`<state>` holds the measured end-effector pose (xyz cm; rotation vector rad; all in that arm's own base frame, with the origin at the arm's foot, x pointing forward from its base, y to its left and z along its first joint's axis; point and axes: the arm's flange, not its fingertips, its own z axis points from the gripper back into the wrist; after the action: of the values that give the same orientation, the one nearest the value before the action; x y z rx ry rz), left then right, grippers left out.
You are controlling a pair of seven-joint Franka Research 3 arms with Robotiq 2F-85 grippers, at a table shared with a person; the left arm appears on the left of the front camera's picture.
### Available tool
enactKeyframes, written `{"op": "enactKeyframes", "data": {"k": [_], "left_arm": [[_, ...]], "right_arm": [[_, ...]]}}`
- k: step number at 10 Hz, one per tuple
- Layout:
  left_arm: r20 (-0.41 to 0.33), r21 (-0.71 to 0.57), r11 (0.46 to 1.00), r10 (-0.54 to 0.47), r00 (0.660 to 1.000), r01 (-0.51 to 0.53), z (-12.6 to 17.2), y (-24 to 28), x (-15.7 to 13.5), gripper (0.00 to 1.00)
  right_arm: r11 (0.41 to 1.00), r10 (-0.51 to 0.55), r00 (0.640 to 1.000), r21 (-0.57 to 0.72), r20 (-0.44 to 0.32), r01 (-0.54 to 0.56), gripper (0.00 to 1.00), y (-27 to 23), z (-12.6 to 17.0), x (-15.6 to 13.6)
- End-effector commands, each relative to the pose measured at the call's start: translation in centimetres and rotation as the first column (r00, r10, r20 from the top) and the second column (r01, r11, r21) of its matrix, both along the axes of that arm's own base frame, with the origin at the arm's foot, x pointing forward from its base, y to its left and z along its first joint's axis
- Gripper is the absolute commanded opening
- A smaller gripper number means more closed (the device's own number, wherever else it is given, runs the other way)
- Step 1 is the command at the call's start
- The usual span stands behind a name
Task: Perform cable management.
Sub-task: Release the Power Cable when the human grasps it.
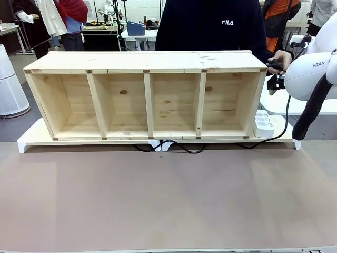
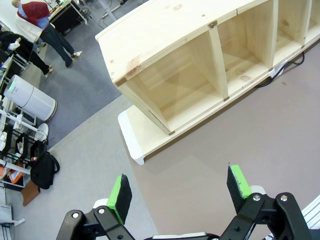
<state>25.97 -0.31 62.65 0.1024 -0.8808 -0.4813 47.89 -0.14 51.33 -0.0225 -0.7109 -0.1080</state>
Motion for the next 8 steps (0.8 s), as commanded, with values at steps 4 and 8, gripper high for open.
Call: {"op": "enactKeyframes", "data": {"k": [4, 8], "left_arm": [[0.001, 0.000, 1.000, 0.001, 1.000, -0.001, 0.02, 0.05, -0.03, 1.00], [0.001, 0.000, 1.000, 0.001, 1.000, -0.001, 0.02, 0.05, -0.03, 1.00]], "right_arm": [[1.000, 0.004, 1.000, -0.009, -0.002, -0.004, 1.00, 0.15, -0.04, 0.01], [1.000, 0.004, 1.000, -0.009, -0.002, -0.004, 1.00, 0.15, -0.04, 0.01]]}}
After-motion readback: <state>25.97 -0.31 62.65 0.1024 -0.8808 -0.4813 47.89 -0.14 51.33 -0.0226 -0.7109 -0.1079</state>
